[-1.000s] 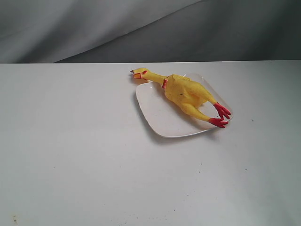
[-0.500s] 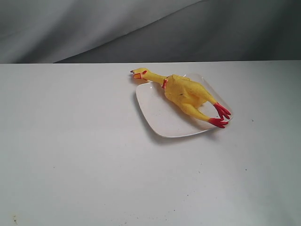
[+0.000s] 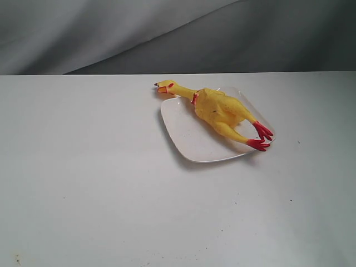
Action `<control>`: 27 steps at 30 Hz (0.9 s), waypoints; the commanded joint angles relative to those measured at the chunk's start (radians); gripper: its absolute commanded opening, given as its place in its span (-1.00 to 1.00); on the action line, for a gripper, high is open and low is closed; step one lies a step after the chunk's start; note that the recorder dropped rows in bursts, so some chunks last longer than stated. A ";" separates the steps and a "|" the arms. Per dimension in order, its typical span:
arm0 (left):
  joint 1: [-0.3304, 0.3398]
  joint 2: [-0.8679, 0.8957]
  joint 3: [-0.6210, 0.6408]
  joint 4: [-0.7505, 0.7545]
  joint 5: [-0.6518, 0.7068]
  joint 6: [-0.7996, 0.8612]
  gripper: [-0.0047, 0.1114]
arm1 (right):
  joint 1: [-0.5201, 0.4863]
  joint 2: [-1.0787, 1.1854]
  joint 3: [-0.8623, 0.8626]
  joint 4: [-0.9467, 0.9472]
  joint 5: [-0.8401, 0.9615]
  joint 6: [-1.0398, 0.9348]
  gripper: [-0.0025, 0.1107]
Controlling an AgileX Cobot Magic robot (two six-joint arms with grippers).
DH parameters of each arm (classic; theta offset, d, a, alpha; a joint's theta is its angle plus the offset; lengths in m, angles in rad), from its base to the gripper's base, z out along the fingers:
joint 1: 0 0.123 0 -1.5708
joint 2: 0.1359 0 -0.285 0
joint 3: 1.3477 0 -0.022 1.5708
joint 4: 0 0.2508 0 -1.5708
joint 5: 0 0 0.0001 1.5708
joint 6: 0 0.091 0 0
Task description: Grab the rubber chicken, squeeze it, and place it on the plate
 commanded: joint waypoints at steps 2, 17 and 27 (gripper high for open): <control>0.004 -0.003 0.058 -0.681 0.058 0.617 -0.92 | -0.008 -0.003 0.004 0.006 -0.001 0.000 -0.96; 0.004 -0.003 0.141 -1.387 0.225 1.290 -0.92 | -0.008 -0.003 0.004 0.006 -0.001 0.000 -0.96; 0.004 -0.003 0.334 -1.505 0.225 1.370 -0.92 | -0.008 -0.003 0.004 0.006 -0.001 0.000 -0.96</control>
